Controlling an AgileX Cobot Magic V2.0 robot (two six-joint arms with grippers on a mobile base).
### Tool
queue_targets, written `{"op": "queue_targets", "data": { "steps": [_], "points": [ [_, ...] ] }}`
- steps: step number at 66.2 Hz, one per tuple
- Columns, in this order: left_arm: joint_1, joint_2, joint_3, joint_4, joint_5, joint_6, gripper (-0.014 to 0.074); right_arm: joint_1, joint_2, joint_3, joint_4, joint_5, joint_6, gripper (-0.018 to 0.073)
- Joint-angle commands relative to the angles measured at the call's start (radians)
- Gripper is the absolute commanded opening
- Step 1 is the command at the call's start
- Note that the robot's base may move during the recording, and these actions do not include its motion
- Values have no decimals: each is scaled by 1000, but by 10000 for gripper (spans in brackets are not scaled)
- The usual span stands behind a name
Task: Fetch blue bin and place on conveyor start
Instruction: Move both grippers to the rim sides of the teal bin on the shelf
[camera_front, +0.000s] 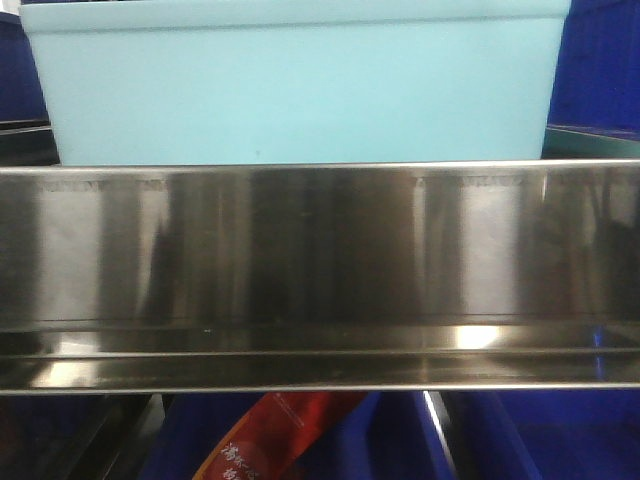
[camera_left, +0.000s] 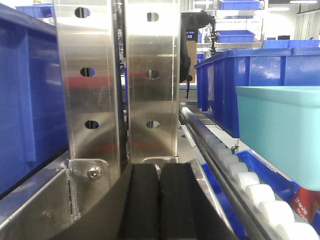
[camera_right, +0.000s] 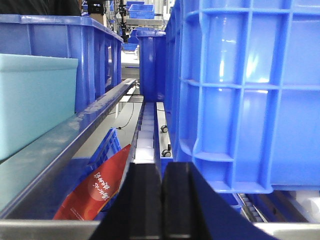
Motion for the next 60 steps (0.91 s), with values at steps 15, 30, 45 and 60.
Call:
{"op": "queue_targets", "data": {
  "steps": [15, 30, 45, 60],
  "points": [
    [-4, -4, -3, -6, -13, -5, -111, 1, -3, 0, 1, -21, -4, -162],
    [-4, -4, -3, -6, -28, -5, -111, 1, -3, 0, 1, -37, -4, -162],
    [-4, -4, -3, -6, -78, -5, -111, 1, -3, 0, 1, -59, -4, -162],
    [-4, -4, -3, -43, -198, -5, -111, 1, -3, 0, 12, -184, 28, -162]
  ]
}}
